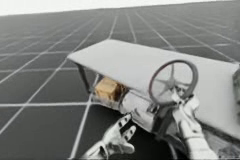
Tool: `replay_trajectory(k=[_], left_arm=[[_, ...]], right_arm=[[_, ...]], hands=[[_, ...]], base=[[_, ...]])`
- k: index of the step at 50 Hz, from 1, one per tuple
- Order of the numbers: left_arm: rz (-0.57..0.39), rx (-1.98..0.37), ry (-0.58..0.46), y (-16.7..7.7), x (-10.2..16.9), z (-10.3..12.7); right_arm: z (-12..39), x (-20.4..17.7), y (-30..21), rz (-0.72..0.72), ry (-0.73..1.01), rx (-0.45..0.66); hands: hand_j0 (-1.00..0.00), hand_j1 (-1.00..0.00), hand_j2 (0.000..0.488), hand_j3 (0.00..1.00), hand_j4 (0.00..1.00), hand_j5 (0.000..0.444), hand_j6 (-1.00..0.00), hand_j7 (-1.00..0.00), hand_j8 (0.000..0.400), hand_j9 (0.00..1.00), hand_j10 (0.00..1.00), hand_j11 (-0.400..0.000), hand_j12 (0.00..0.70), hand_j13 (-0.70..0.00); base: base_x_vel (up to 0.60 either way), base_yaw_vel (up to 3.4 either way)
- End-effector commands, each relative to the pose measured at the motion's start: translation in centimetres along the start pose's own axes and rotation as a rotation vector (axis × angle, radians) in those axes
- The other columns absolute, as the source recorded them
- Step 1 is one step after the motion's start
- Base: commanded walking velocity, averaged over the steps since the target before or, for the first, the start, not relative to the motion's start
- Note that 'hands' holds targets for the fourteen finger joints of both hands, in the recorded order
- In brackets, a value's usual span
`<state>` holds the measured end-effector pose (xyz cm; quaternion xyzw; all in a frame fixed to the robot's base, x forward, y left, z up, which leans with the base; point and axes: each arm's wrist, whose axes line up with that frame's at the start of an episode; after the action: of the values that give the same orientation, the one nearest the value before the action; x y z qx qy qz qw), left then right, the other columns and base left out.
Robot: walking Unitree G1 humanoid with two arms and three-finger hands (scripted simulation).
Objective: Pick up and drop off the object
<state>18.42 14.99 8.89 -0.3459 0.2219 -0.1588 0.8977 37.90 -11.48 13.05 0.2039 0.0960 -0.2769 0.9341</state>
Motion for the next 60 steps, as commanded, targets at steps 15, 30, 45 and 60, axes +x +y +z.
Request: replay_trajectory(k=[15, 30, 45, 60], left_arm=[[-0.005, 0.005, 0.006, -0.2, 0.2, 0.0], [-0.005, 0.005, 0.006, -0.2, 0.2, 0.0], [-0.005, 0.005, 0.006, -0.2, 0.2, 0.0], [-0.167, 0.109, -0.010, -7.1, 16.7, 11.4]], right_arm=[[0.4, 0.2, -0.5, -0.013, -0.014, 0.008], [0.4, 0.2, -0.5, -0.013, -0.014, 0.008], [0.4, 0.2, -0.5, -0.013, -0.014, 0.008], [30.2, 16.3, 5.4, -0.145, -0.435, 0.029]], hands=[[0.00, 0.00, 0.000, 1.00, 1.00, 0.000, 0.00, 0.00, 0.000, 1.00, 1.00, -0.400, 0.000, -0.700], [0.00, 0.00, 0.000, 1.00, 1.00, 0.000, 0.00, 0.00, 0.000, 1.00, 1.00, -0.400, 0.000, -0.700], [0.00, 0.00, 0.000, 1.00, 1.00, 0.000, 0.00, 0.00, 0.000, 1.00, 1.00, -0.400, 0.000, -0.700], [0.00, 0.00, 0.000, 1.00, 1.00, 0.000, 0.00, 0.00, 0.000, 1.00, 1.00, -0.400, 0.000, -0.700]], base=[[0.26, -0.39], [0.23, -0.27], [0.19, -0.19], [0.00, -0.18]])
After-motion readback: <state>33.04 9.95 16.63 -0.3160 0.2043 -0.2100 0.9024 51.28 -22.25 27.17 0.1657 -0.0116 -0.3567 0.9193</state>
